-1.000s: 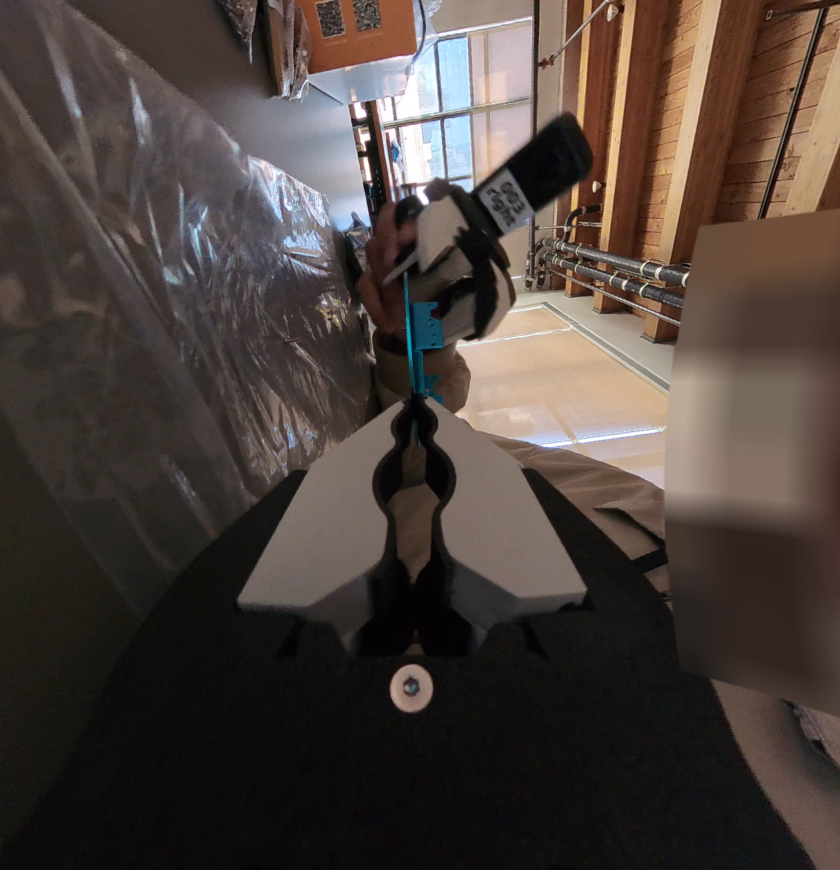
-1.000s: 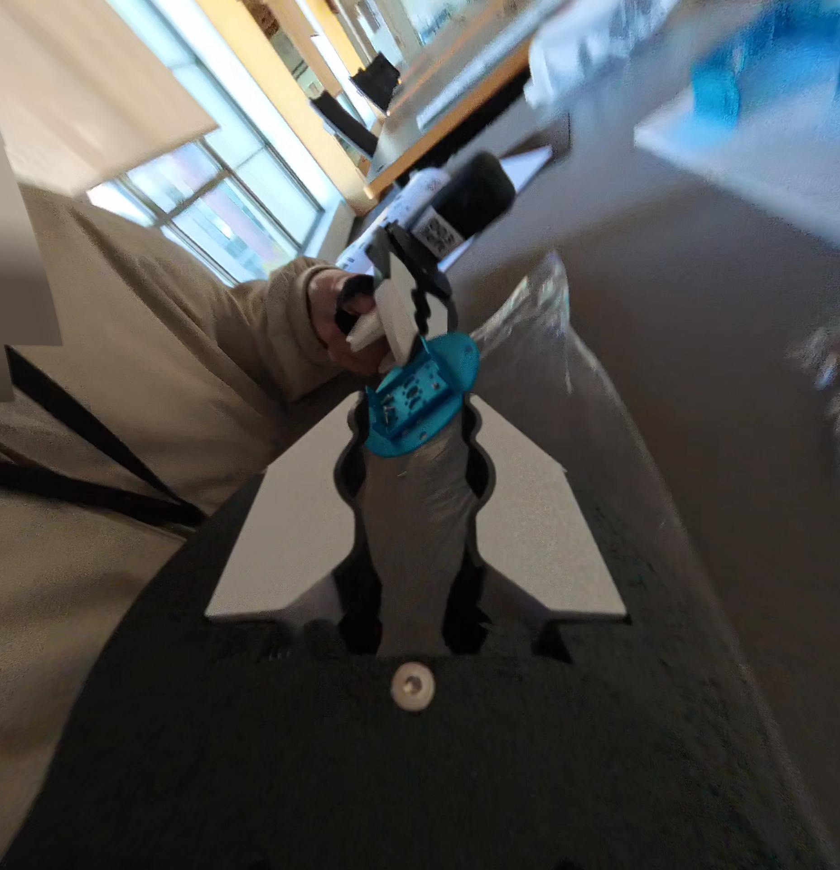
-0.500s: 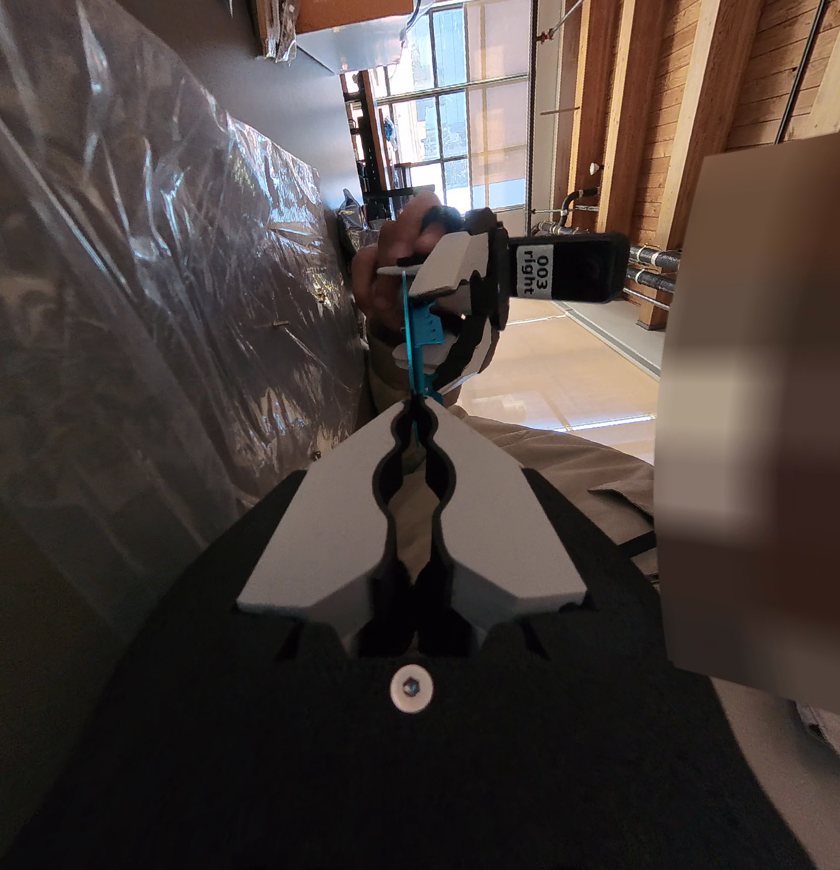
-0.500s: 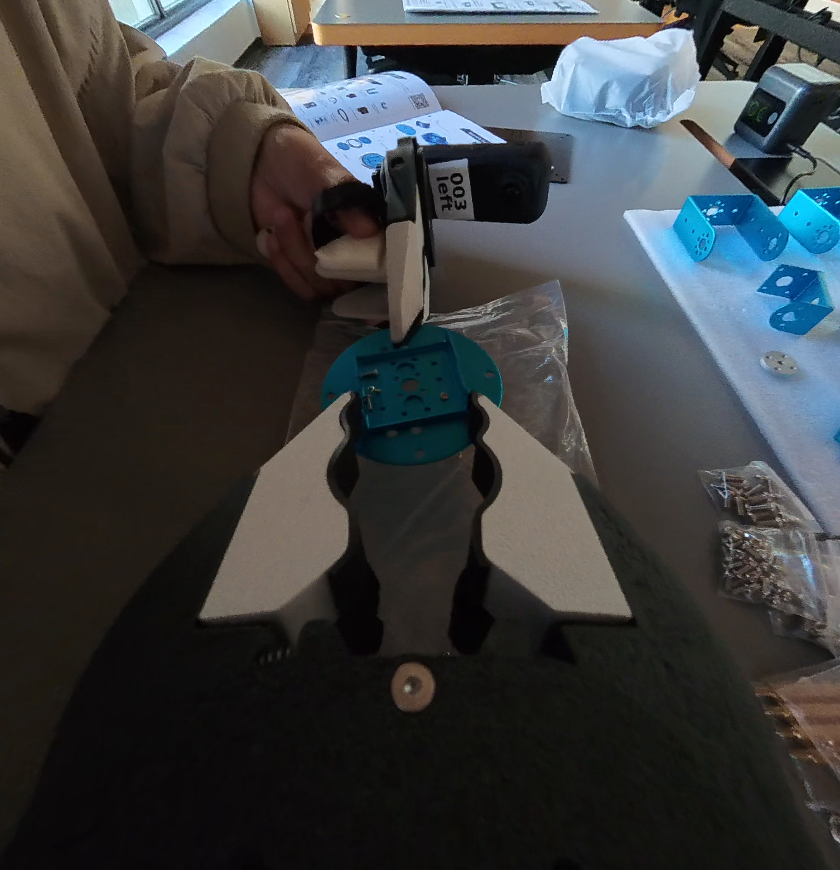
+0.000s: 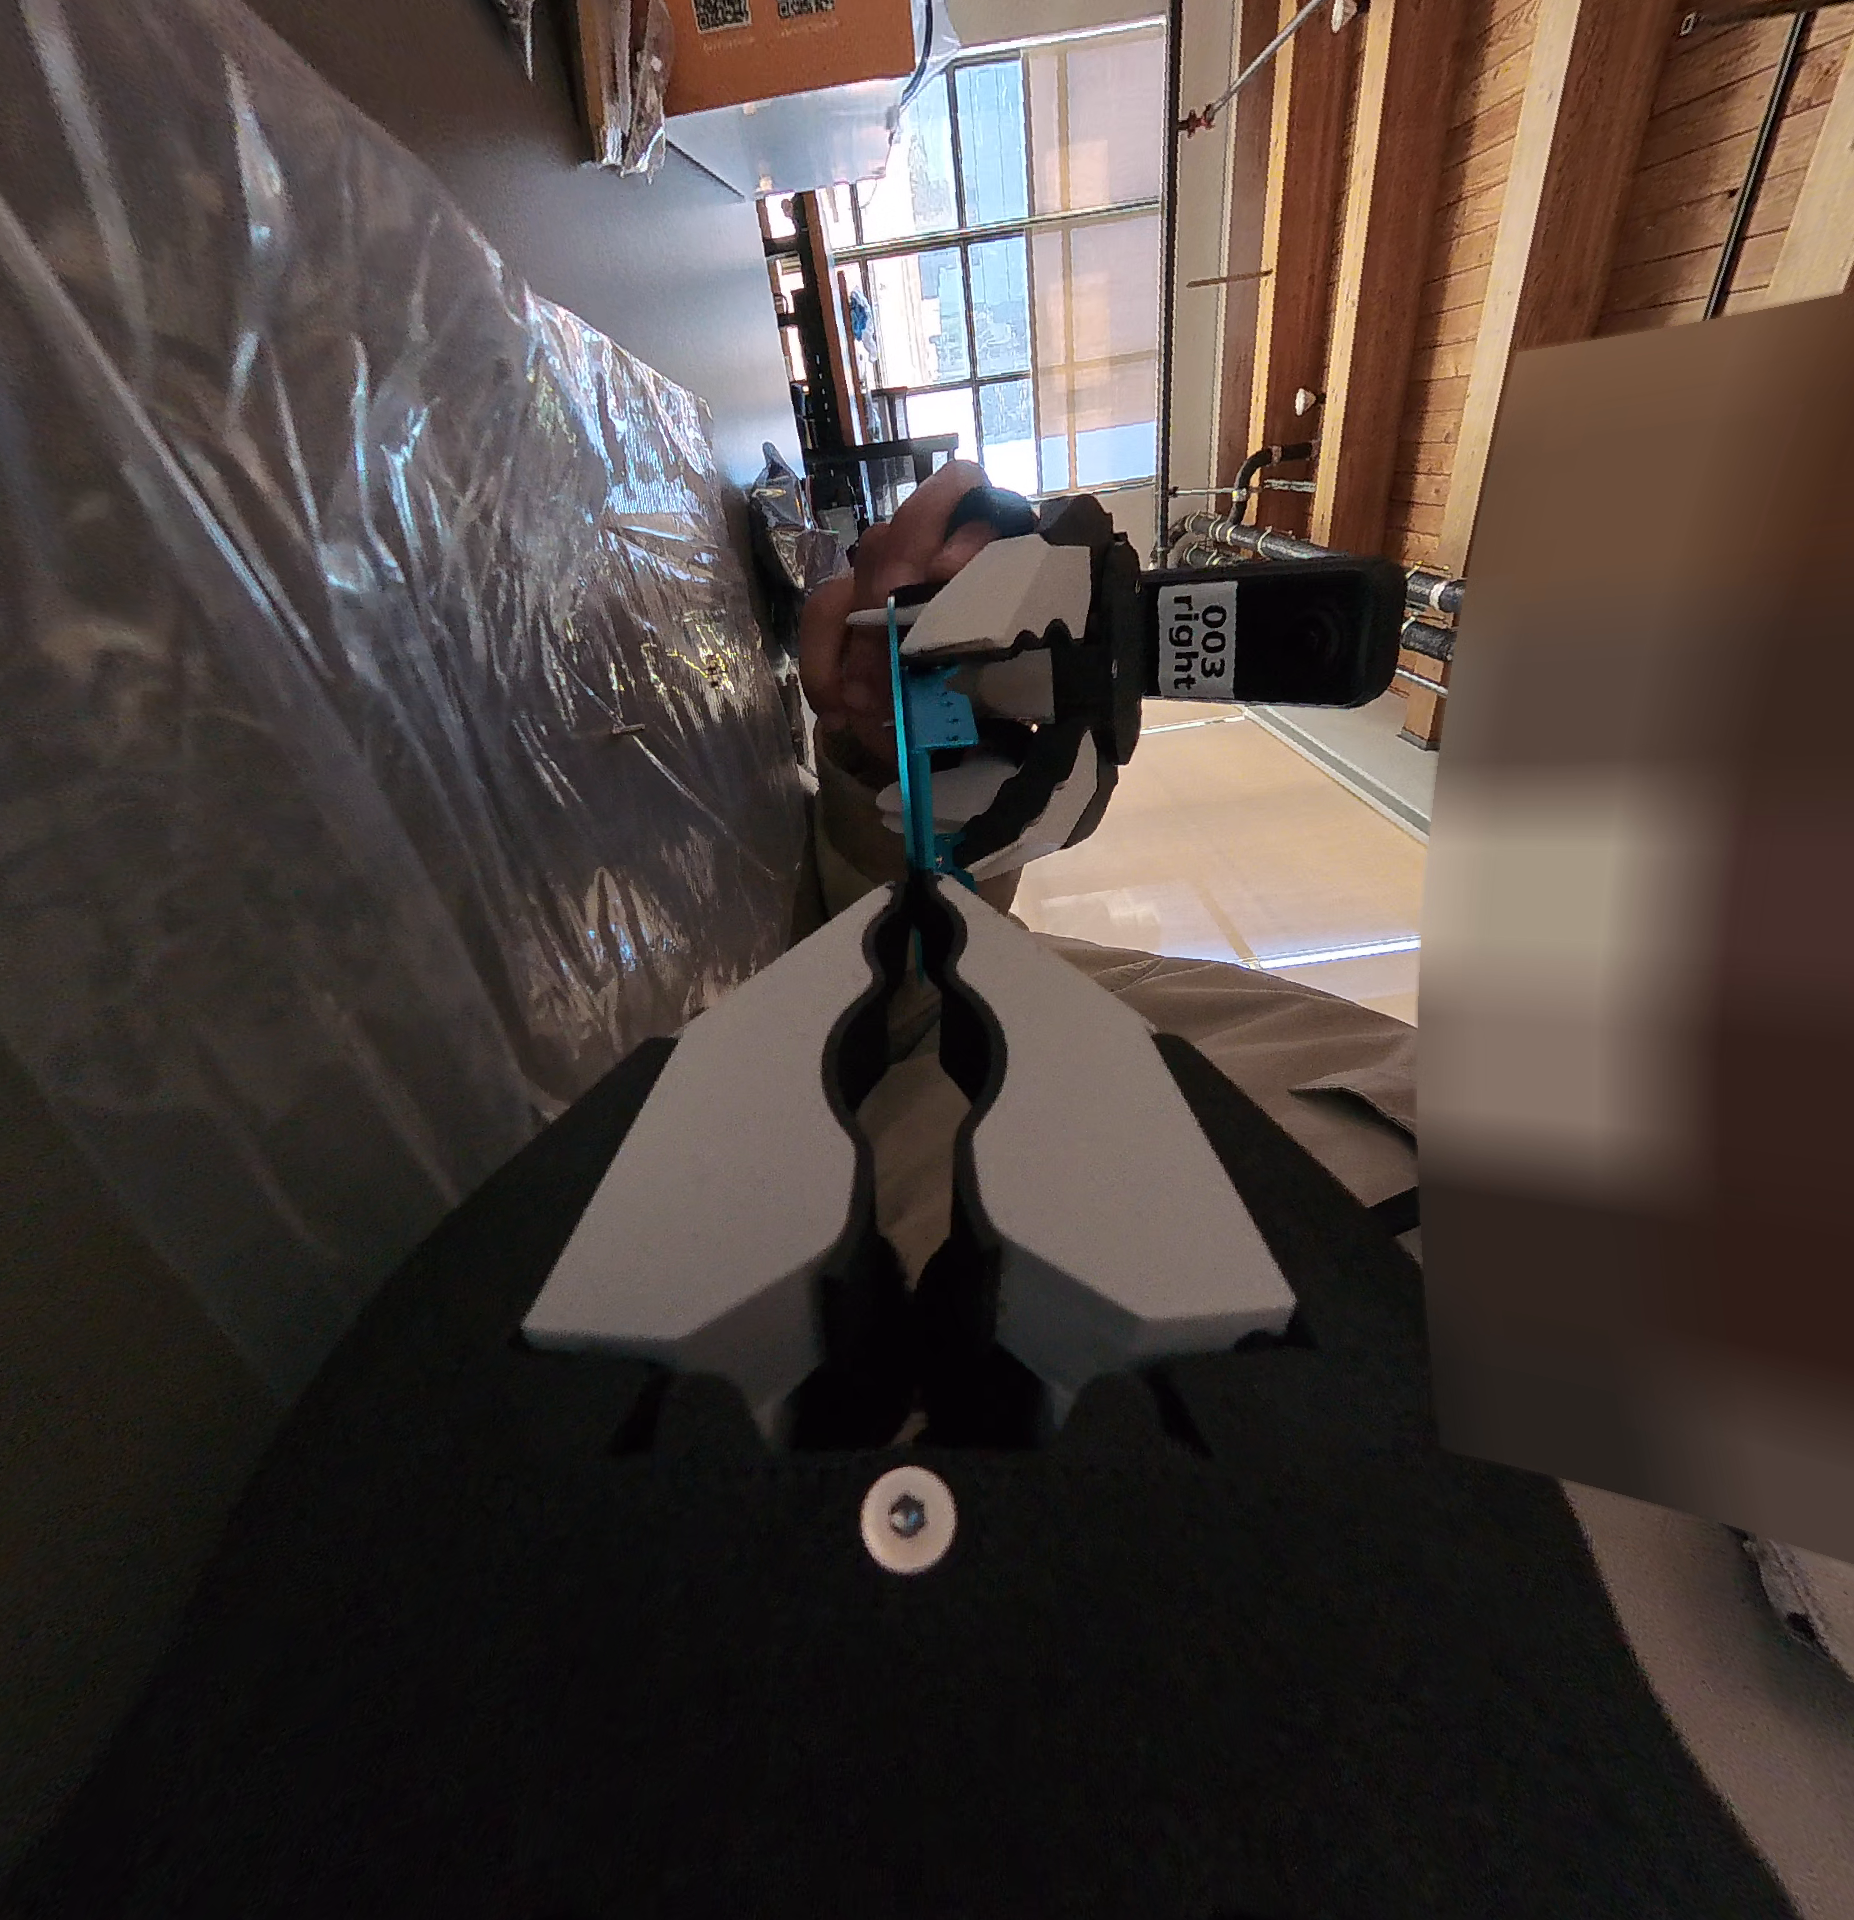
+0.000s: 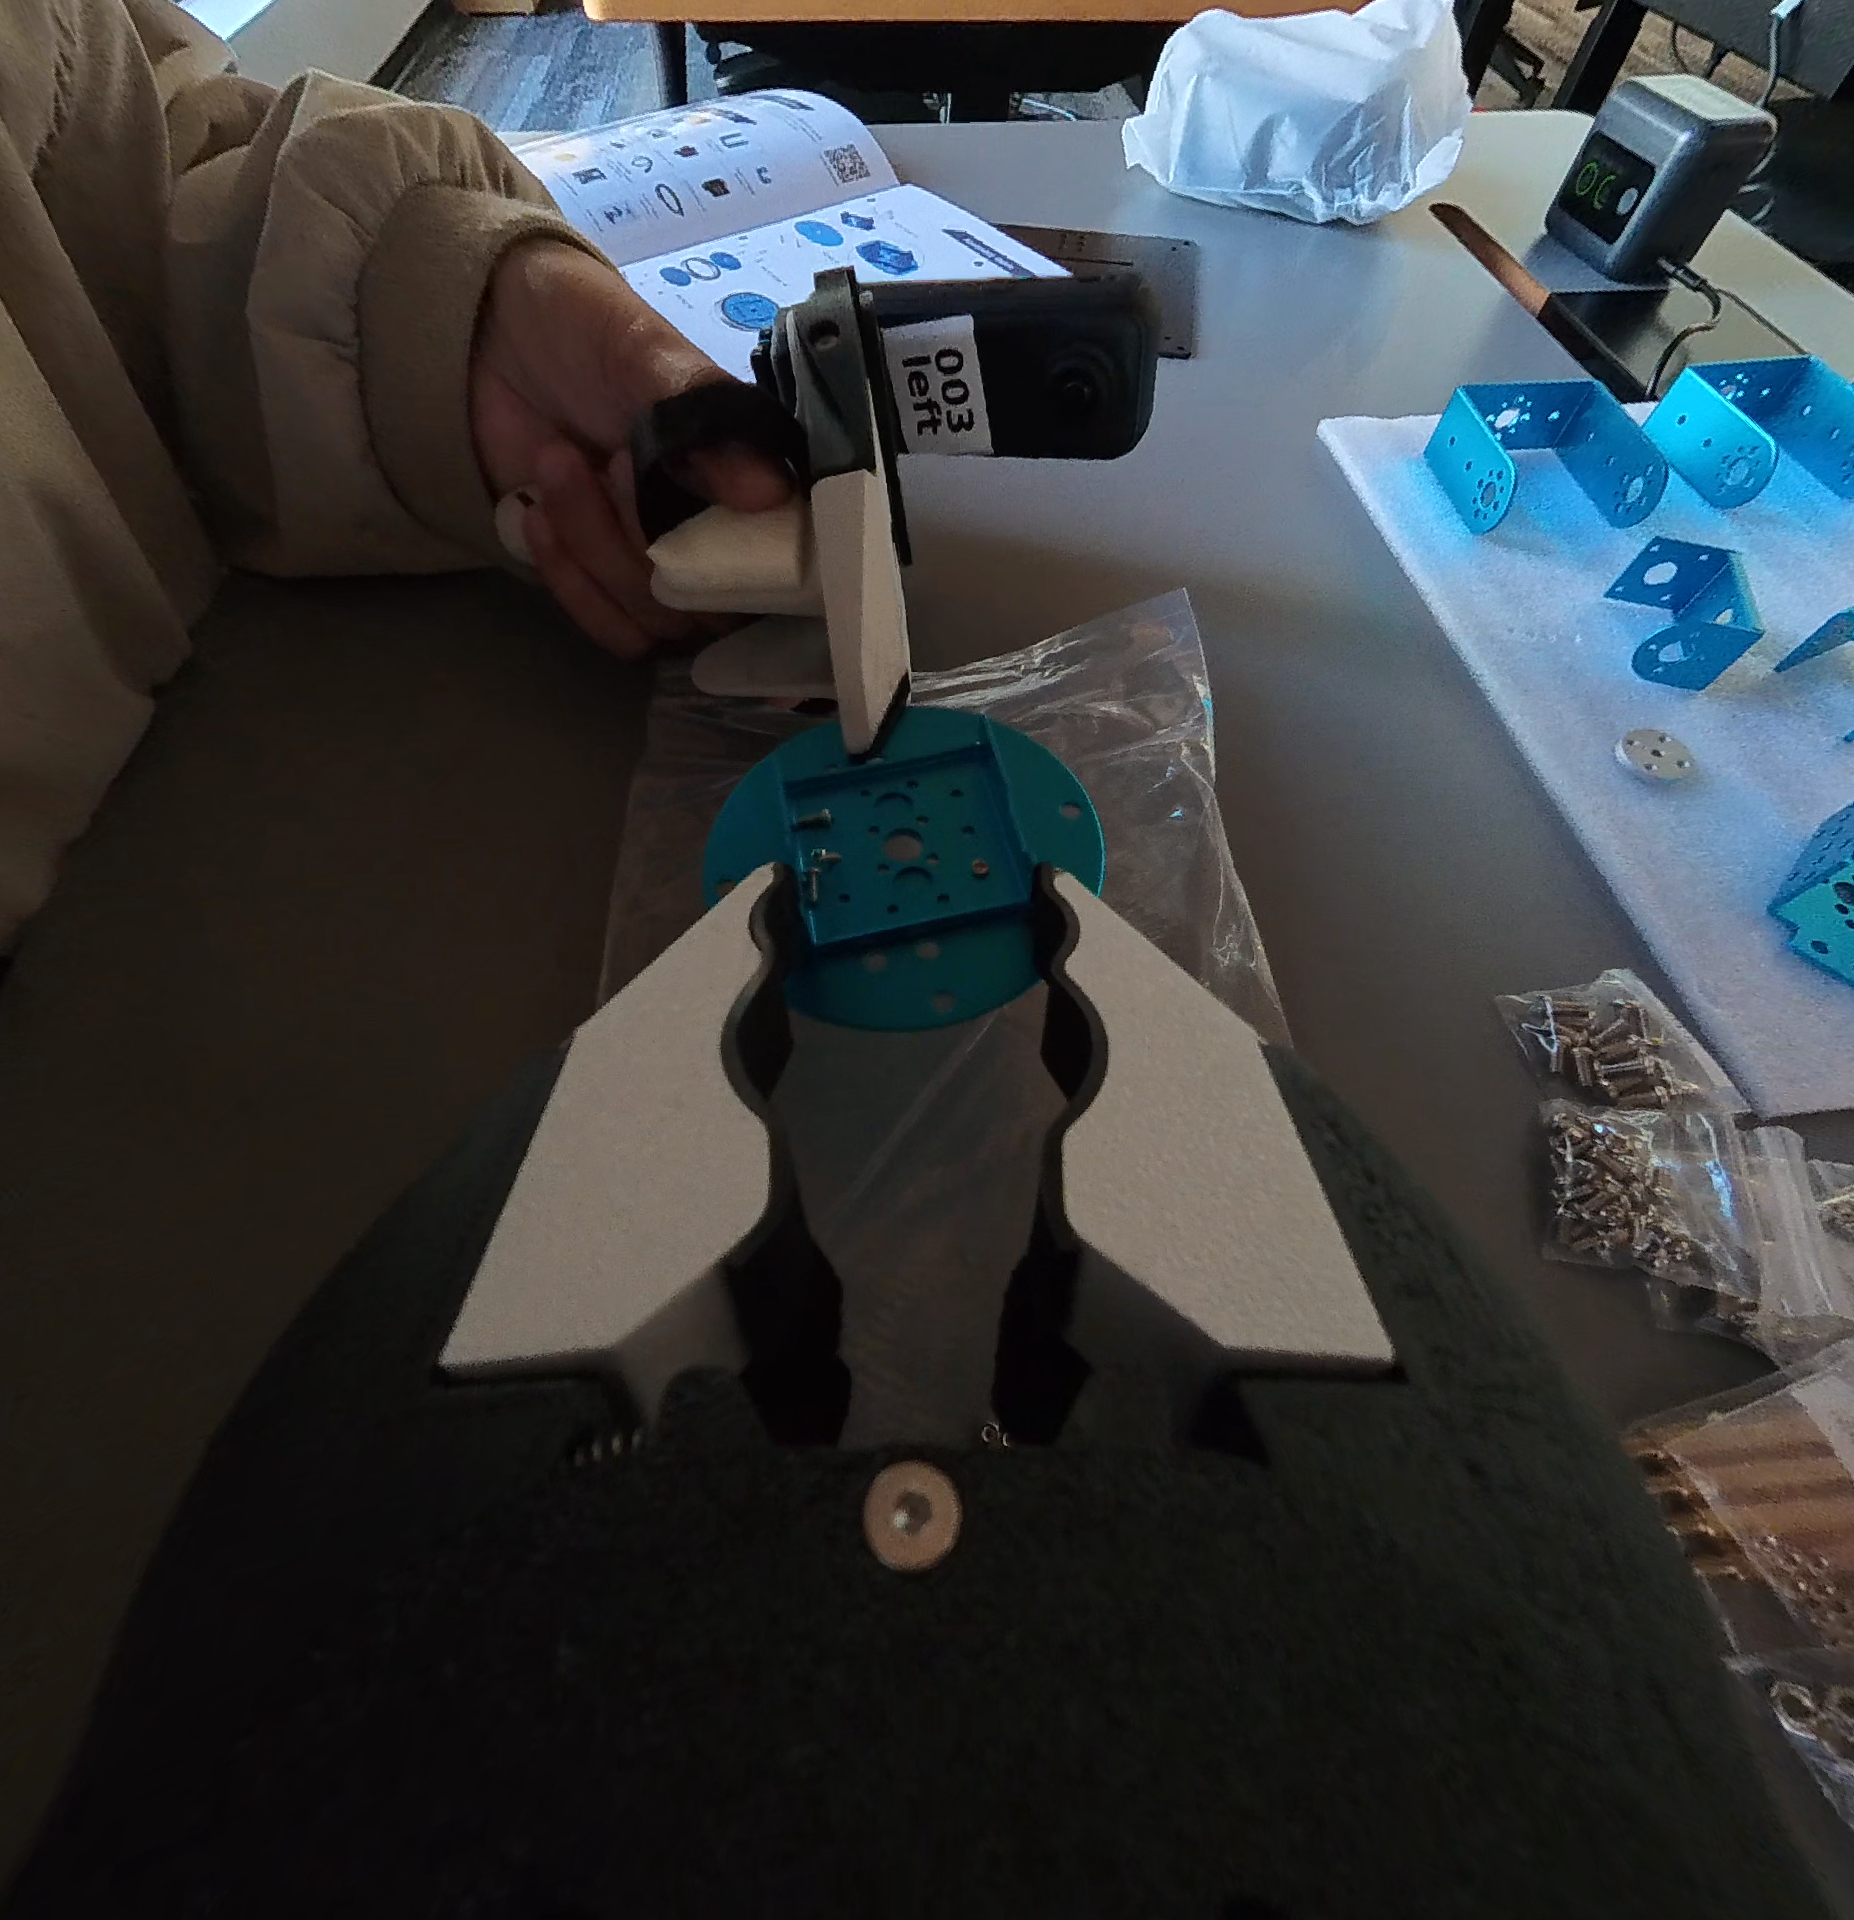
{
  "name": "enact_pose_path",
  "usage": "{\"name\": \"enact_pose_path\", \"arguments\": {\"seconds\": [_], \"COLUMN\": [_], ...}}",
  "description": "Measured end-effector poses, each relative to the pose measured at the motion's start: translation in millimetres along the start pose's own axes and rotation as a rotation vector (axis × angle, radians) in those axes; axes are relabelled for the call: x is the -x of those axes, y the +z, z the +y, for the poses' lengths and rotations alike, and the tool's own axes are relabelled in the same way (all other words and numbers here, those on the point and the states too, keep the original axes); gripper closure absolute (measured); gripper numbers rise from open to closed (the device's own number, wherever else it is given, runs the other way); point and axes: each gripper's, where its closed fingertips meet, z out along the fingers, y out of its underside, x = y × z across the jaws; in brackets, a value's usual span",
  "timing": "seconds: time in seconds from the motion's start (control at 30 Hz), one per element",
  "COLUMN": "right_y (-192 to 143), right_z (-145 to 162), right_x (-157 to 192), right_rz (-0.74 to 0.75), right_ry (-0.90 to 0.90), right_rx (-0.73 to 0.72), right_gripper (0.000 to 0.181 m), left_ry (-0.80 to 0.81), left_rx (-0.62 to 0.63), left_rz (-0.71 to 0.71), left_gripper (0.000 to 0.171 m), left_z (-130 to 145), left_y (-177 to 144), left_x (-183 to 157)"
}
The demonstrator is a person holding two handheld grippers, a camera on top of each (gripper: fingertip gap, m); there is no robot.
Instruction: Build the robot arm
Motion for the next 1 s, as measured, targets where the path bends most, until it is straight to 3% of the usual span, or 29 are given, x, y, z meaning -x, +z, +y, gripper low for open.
{"name": "enact_pose_path", "arguments": {"seconds": [0.23, 0.4, 0.53, 1.0], "right_y": [-1.2, -11.5, -3.3, 3.7], "right_z": [0.3, -19.0, -13.7, -2.3], "right_x": [-2.1, 13.8, 36.3, 38.4], "right_rz": [0.017, -0.05, -0.117, -0.112], "right_ry": [-0.018, -0.056, -0.103, -0.115], "right_rx": [0.004, -0.075, 0.004, 0.072], "right_gripper": [0.136, 0.141, 0.142, 0.148], "left_ry": [-0.017, -0.015, -0.022, -0.008], "left_rx": [-0.016, -0.015, -0.02, -0.003], "left_rz": [0.006, 0.001, 0.001, -0.01], "left_gripper": [0.171, 0.171, 0.171, 0.171], "left_z": [-2.8, -2.4, -3.5, -0.1], "left_y": [-1.9, -1.8, -2.3, -0.2], "left_x": [0.6, 1.2, 1.9, 2.4]}}
